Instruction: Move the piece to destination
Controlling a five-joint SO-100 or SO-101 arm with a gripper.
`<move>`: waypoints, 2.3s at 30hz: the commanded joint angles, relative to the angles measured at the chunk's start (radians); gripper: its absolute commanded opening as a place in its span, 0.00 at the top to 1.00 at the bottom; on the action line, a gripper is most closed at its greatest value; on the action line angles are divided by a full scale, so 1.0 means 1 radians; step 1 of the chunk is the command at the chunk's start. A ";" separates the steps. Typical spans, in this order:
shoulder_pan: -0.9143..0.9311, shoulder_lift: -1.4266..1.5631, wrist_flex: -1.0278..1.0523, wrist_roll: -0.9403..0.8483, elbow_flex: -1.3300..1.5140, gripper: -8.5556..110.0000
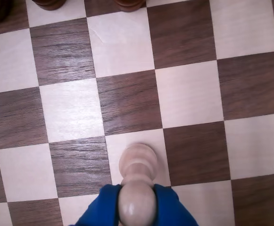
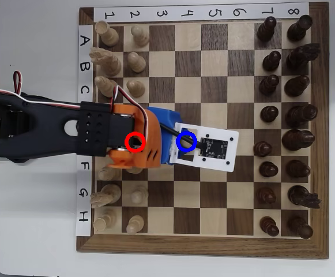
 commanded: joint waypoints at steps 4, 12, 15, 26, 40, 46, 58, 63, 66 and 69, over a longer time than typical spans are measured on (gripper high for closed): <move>-0.021 0.104 -0.002 0.000 -0.072 0.84; -0.031 0.115 0.002 0.032 -0.092 0.79; -0.034 0.117 0.023 0.051 -0.114 0.74; -0.104 0.176 0.091 0.127 -0.186 0.70; -0.083 0.345 0.261 0.057 -0.308 0.71; -0.064 0.548 0.476 -0.072 -0.397 0.74; 0.008 0.796 0.744 -0.575 -0.968 0.87; 0.155 0.804 0.736 -0.850 -1.127 0.87; 0.313 0.830 0.742 -1.060 -1.115 0.89; 0.515 0.862 0.739 -1.197 -1.042 0.89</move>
